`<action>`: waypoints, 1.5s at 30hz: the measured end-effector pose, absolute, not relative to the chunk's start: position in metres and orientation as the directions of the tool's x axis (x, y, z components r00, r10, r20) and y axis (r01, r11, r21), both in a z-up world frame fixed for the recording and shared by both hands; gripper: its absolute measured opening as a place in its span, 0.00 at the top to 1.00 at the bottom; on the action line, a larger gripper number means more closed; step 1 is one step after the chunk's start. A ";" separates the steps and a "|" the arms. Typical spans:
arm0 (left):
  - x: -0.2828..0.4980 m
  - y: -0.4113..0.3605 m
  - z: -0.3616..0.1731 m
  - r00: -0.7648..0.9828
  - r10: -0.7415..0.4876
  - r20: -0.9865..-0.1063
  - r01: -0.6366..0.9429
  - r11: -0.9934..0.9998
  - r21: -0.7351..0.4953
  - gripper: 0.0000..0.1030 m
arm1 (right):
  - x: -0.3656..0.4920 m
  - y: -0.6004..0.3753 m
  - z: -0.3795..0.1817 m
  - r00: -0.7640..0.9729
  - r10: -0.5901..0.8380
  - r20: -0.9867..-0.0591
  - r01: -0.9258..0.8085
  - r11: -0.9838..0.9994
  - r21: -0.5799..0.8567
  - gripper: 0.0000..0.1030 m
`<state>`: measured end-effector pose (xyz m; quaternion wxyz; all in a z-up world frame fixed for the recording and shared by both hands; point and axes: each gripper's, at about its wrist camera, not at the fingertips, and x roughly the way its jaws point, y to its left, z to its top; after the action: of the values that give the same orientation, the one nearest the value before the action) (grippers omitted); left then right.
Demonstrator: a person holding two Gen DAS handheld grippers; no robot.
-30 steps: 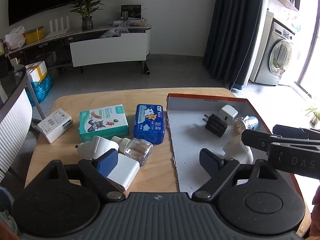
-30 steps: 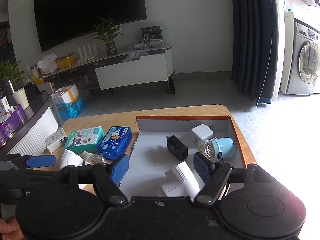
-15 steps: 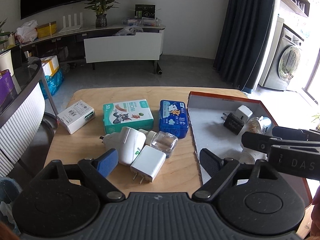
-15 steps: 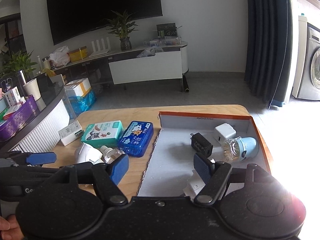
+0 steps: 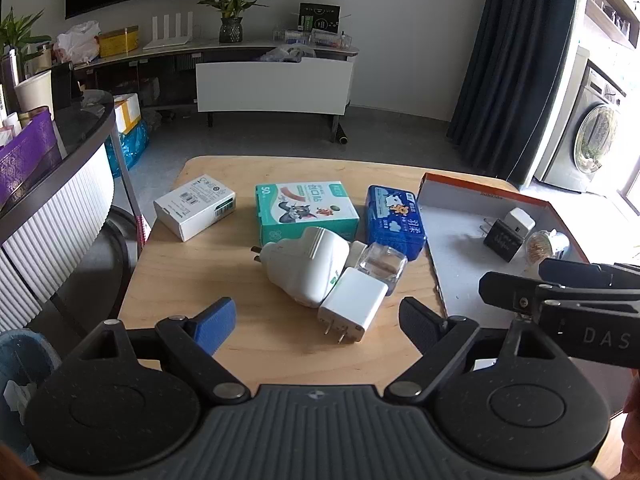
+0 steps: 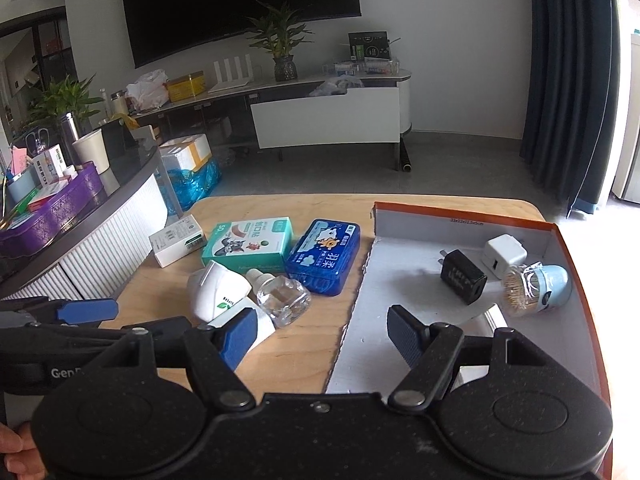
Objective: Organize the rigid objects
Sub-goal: 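Withdraw both grippers from the box toward the remaining items, then grasp the white plug adapter with the left gripper while the right grasps the white charger, then carry the white adapter and white charger with both grippers over the box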
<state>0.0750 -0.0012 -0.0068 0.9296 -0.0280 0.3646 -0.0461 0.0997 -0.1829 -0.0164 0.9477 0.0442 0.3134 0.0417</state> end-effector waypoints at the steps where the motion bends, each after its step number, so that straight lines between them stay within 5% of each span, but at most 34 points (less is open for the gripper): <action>1: 0.075 0.002 -0.009 0.728 -0.101 -0.678 0.060 0.995 -0.084 0.12 | 0.100 -0.181 -0.018 0.797 0.112 -0.593 -0.058 0.992 0.110 0.17; 25: 0.161 0.018 -0.062 0.705 -0.116 -0.700 0.087 0.993 -0.078 0.04 | 0.103 -0.189 -0.037 0.775 0.135 -0.617 -0.050 0.987 0.153 0.17; 31: 0.162 0.013 -0.069 0.735 -0.131 -0.665 0.138 0.990 -0.043 0.17 | 0.111 -0.183 -0.047 0.759 0.153 -0.633 -0.064 0.985 0.162 0.17; 45: 0.118 0.043 -0.039 0.765 -0.061 -0.641 0.024 0.997 -0.067 0.17 | 0.145 -0.139 -0.072 0.695 0.240 -0.677 -0.146 0.970 0.194 0.17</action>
<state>0.1180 0.0435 -0.0393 0.9390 -0.0273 0.3420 -0.0228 0.1453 -0.1388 -0.0719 0.9186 0.0623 0.3758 0.1052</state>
